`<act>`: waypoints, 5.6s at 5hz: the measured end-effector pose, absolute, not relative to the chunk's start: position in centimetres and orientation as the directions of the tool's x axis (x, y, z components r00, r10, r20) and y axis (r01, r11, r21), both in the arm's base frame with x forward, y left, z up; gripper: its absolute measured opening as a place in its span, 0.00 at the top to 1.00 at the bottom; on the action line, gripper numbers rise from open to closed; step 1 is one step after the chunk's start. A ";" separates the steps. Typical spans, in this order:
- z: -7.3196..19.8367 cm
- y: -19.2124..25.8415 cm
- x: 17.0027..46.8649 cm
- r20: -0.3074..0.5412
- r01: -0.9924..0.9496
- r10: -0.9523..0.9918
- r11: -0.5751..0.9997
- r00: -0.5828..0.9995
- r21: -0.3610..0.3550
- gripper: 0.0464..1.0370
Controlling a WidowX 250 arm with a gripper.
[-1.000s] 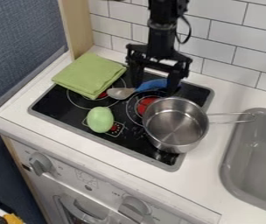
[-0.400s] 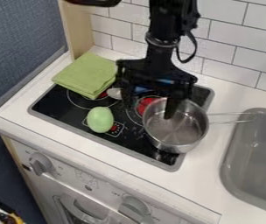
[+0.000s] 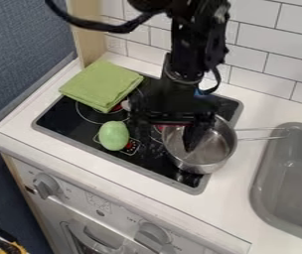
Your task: Pick the silver pot up and put it on the cloth lying at the left corner of the shelve
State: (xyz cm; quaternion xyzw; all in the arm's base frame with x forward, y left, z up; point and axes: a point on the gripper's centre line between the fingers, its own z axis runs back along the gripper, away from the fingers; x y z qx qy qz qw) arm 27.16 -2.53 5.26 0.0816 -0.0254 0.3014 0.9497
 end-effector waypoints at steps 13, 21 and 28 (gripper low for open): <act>7.2 10.0 31.2 0.005 -0.942 0.950 0.311 0.312 -0.124 0.97; 3.9 16.7 31.7 0.023 -0.974 0.980 0.194 0.198 0.116 0.48; 9.7 0.5 38.0 0.150 -0.188 0.183 0.982 0.972 0.022 0.04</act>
